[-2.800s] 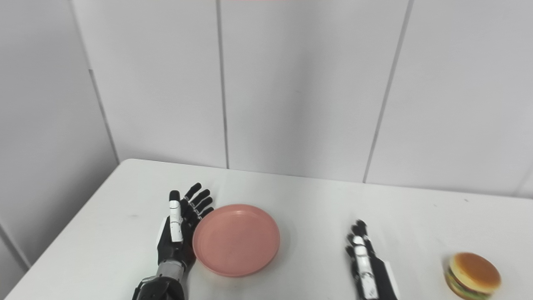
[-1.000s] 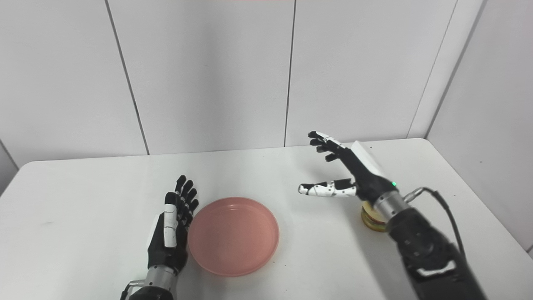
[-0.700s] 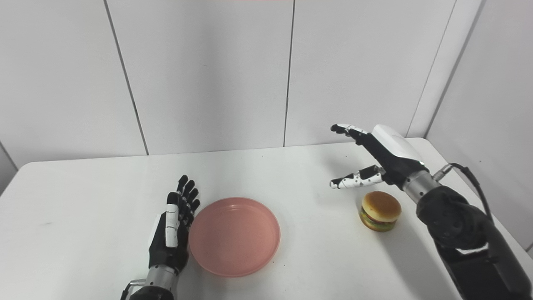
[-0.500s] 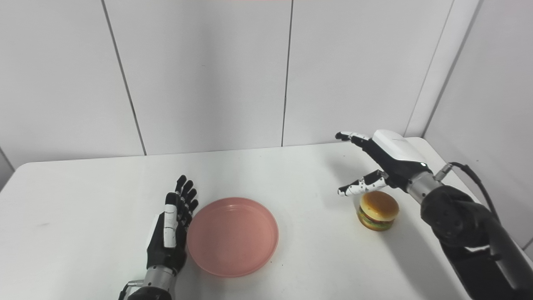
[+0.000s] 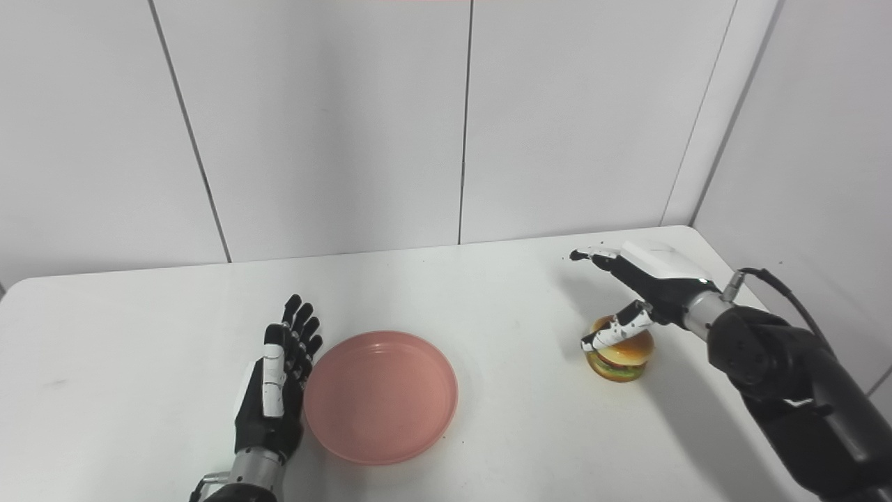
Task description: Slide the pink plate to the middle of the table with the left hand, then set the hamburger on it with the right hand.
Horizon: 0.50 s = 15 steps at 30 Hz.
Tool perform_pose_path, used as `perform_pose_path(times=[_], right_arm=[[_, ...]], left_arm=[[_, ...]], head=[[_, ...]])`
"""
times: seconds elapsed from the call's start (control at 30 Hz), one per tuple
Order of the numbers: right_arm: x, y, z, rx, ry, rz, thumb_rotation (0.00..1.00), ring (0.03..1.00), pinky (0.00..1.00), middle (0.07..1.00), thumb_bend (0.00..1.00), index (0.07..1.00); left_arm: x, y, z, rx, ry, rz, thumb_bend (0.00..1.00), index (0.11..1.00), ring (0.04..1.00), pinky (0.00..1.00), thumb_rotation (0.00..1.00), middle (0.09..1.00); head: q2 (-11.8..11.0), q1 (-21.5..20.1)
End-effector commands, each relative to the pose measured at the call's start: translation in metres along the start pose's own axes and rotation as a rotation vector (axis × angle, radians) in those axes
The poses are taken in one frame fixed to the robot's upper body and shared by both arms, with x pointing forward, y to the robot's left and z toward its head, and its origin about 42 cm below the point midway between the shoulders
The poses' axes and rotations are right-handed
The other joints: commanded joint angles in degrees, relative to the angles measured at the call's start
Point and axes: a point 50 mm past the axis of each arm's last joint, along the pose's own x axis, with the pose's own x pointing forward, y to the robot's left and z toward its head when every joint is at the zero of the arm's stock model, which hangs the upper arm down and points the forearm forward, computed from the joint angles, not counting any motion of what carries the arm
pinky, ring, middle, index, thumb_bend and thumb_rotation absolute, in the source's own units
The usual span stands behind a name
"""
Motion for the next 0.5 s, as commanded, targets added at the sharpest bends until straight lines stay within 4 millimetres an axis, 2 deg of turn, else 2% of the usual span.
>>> perform_pose_path(times=[0.0,0.07,0.33,0.47], right_arm=[[-0.004,-0.014,-0.009,-0.026,0.022,-0.022,0.42,0.949,0.83,0.947,1.00,0.905],[-0.002,-0.008,-0.014,-0.021,0.035,-0.009,0.45,0.961,0.85,0.960,1.00,0.908],[0.006,0.010,-0.024,-0.037,0.043,0.041,0.47,0.973,0.86,0.964,1.00,0.924],[0.014,0.018,-0.028,-0.042,0.030,0.068,0.43,0.962,0.86,0.957,1.00,0.925]], left_arm=[[-0.023,0.012,-0.024,0.000,0.073,0.011,0.77,1.000,1.000,1.00,1.00,1.000],[-0.023,0.012,-0.024,-0.003,0.075,0.007,0.77,1.000,1.000,1.00,1.00,1.000],[-0.024,0.010,-0.023,-0.011,0.072,0.023,0.76,1.000,1.000,1.00,1.00,1.000],[-0.025,0.009,-0.021,-0.009,0.080,0.017,0.76,1.000,1.000,1.00,1.00,1.000]], head=[[0.13,0.10],[0.29,0.07],[0.48,0.03],[0.68,0.16]])
